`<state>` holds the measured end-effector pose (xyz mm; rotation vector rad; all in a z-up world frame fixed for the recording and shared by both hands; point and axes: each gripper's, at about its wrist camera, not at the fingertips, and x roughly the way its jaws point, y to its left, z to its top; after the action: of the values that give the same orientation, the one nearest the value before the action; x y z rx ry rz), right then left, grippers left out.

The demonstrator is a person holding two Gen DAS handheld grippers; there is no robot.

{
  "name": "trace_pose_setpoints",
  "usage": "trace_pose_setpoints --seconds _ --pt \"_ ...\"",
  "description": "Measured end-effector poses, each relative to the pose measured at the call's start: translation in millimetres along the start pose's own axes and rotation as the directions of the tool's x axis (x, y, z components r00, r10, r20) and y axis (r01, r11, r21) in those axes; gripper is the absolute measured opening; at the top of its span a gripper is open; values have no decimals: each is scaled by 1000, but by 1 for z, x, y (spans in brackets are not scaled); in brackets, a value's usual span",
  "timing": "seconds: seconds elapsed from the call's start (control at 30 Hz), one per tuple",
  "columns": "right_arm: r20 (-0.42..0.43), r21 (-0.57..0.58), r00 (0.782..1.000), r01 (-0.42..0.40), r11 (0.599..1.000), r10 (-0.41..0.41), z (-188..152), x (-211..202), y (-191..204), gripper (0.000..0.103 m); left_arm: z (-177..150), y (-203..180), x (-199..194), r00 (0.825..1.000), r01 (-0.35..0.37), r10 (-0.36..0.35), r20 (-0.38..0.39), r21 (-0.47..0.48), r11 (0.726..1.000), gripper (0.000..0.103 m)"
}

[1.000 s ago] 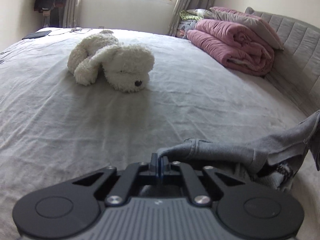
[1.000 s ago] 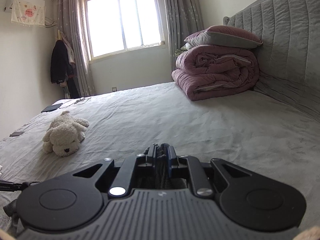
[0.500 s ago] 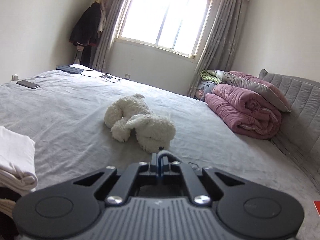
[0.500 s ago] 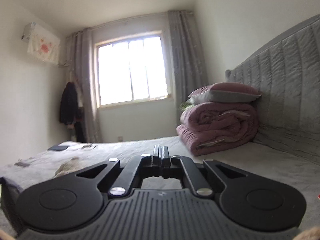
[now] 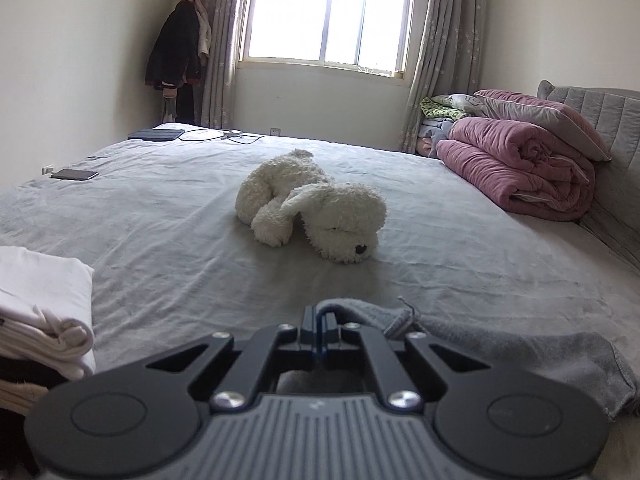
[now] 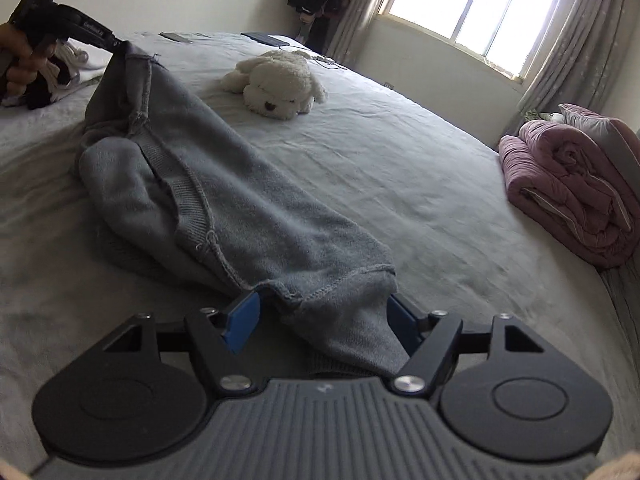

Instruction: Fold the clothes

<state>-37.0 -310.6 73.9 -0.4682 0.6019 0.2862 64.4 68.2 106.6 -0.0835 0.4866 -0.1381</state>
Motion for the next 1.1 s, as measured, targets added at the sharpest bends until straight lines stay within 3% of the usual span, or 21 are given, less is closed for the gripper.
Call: trace_pose_setpoints --seconds 0.13,0.23,0.4,0.47,0.57,0.73,0.87,1.1 --pt "-88 -27 996 26 999 -29 -15 17 6 60 1 1 -1 1000 -7 7 -3 -11 1000 2" --pt "-122 -74 991 48 996 -57 -20 29 14 23 0 0 -1 1000 -10 10 0 -8 1000 2" --pt "-66 -107 989 128 986 -135 -14 29 18 13 0 0 -4 1000 -14 14 9 -10 1000 2" --pt "-2 -68 986 168 983 -169 -9 14 12 2 1 2 -5 1000 -17 18 16 -21 1000 2" --pt "93 22 967 236 972 -237 -1 -5 -2 1 2 4 -7 999 -20 21 27 -24 999 2" --pt "188 106 889 405 908 -418 11 -20 -14 1 8 -1 -19 997 -40 40 62 -4 999 1" --pt "289 177 794 505 845 -535 23 -44 -14 1 17 -5 -45 987 -59 58 146 1 998 1" --pt "446 277 634 574 771 -632 34 -97 -7 1 36 -10 -111 948 -48 56 313 -32 998 1"
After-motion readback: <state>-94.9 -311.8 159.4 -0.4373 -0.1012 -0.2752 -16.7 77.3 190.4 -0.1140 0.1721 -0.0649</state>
